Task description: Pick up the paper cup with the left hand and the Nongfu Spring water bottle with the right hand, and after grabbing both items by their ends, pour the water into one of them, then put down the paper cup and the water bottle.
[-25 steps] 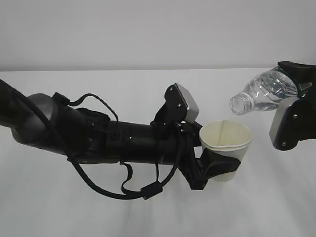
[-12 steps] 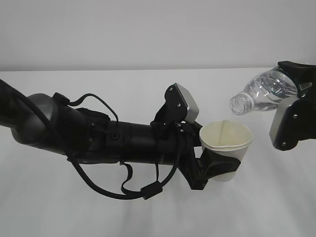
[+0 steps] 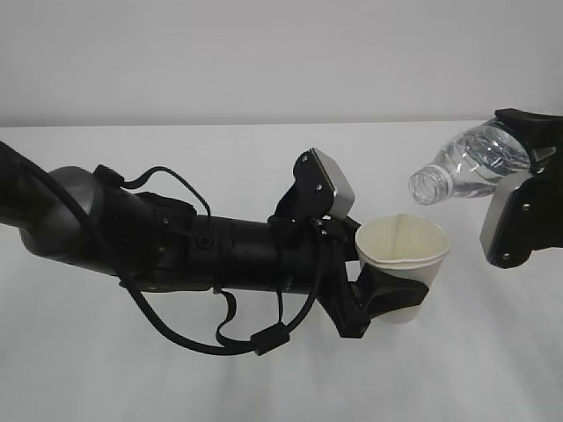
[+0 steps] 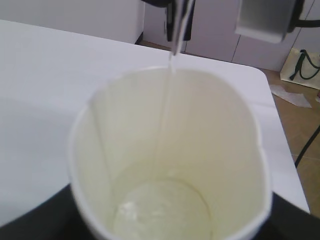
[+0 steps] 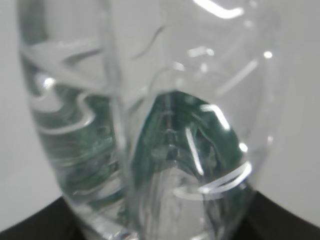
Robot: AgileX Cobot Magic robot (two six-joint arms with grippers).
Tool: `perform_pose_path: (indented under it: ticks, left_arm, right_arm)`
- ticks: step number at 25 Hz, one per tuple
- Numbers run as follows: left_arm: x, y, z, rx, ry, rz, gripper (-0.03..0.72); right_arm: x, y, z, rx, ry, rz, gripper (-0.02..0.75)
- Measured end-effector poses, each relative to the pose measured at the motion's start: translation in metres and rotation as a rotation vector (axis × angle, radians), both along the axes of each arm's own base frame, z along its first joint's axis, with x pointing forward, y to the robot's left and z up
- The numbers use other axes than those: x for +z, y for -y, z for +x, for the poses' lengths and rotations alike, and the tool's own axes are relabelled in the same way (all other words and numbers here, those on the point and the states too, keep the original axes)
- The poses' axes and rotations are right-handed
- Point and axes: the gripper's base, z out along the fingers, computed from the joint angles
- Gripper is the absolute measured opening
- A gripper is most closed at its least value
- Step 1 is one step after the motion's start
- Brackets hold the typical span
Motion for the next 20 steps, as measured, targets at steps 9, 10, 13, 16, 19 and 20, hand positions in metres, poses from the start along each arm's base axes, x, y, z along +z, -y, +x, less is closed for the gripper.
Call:
perform_pose_path:
  ticks: [9, 10, 13, 16, 19, 20]
  left_arm:
    - [0.0, 0.0, 0.0, 0.0, 0.0, 0.0, 0.481]
    - [0.0, 0.0, 0.0, 0.0, 0.0, 0.0, 0.481]
    - [0.0, 0.0, 0.0, 0.0, 0.0, 0.0, 0.481]
    - [0.0, 0.0, 0.0, 0.0, 0.0, 0.0, 0.481]
    - [0.0, 0.0, 0.0, 0.0, 0.0, 0.0, 0.481]
    - [0.0, 0.0, 0.0, 0.0, 0.0, 0.0, 0.481]
  right_arm:
    - [0.0, 0.0001, 0.0, 0.0, 0.005, -0.019, 0.406]
    - [0.0, 0.0001, 0.0, 0.0, 0.005, -0.021, 0.406]
    - [0.0, 0.0001, 0.0, 0.0, 0.005, -0.021, 0.406]
    - [0.0, 0.0001, 0.0, 0.0, 0.005, -0.021, 0.406]
    - [0.0, 0.0001, 0.0, 0.0, 0.005, -0.021, 0.406]
    - [0.0, 0.0001, 0.0, 0.0, 0.005, -0.021, 0.406]
